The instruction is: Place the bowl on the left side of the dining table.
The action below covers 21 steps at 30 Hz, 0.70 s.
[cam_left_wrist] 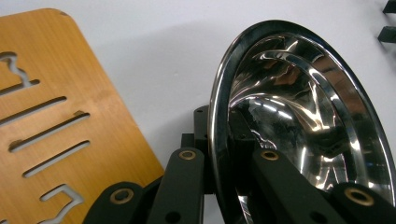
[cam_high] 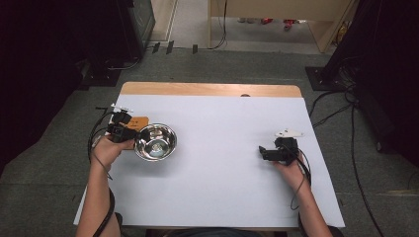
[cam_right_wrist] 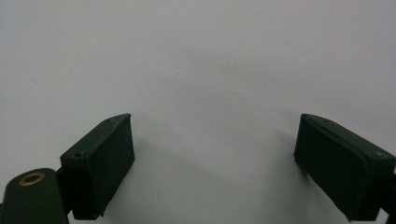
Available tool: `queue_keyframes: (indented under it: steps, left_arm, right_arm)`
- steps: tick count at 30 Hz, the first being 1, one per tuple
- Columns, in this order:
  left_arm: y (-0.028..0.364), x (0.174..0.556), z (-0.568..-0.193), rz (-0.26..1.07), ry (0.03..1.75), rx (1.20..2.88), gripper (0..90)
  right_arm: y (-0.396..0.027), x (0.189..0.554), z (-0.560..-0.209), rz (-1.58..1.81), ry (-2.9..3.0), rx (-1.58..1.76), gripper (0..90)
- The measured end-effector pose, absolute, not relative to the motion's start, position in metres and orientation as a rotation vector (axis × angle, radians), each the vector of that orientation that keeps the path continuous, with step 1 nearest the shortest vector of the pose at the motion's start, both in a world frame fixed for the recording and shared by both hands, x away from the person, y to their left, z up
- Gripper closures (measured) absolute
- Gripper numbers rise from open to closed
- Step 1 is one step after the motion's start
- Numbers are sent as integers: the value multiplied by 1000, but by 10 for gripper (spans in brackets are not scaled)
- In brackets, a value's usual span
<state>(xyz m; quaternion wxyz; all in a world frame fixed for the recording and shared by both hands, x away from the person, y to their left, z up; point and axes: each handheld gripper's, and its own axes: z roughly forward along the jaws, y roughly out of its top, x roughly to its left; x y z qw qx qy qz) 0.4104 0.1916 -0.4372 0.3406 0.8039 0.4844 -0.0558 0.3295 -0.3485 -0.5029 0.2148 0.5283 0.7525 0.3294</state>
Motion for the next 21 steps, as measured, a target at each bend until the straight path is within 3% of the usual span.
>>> queue_keyframes:
  steps: [21]
  left_arm:
    - [209, 411, -440, -129, 1328, 2050, 875]
  right_arm:
    - [-349, 329, -503, 913, 2087, 1465, 114]
